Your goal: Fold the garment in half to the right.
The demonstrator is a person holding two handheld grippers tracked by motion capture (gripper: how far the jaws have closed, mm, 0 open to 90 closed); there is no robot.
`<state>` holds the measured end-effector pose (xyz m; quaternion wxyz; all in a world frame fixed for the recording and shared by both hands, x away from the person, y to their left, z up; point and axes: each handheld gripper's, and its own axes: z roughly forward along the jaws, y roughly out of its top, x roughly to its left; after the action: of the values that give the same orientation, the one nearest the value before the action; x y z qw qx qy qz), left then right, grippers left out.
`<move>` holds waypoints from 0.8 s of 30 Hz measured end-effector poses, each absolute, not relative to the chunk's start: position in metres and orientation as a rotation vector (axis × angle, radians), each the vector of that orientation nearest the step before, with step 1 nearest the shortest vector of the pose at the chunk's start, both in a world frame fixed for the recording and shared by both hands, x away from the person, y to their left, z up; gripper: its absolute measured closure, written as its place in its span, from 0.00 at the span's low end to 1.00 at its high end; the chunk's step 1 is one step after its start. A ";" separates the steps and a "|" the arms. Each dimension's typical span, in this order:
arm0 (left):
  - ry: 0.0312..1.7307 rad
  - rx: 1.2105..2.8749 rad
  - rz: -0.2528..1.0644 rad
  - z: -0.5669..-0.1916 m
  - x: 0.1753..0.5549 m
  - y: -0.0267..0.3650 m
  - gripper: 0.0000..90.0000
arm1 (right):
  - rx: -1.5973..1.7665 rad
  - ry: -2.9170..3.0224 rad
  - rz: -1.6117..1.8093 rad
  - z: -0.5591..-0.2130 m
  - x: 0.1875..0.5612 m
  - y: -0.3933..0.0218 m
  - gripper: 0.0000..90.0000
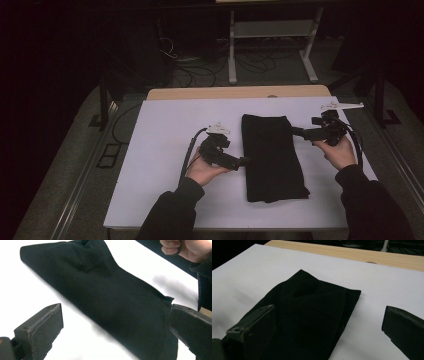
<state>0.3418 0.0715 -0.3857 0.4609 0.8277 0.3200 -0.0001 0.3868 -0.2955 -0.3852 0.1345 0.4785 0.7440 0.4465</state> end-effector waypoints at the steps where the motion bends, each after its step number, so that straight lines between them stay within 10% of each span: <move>1: 0.791 2.037 0.004 -0.386 0.342 0.073 0.00 | 1.387 2.159 1.293 -0.385 0.385 -0.296 0.00; 24: 0.865 2.026 0.066 -0.391 0.339 0.122 0.00 | 1.321 2.180 1.307 -0.376 0.364 -0.295 0.00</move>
<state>0.3390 0.1217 -0.3912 0.4520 0.8200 0.3500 0.0269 0.3635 -0.2954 -0.3761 0.1382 0.4568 0.7536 0.4520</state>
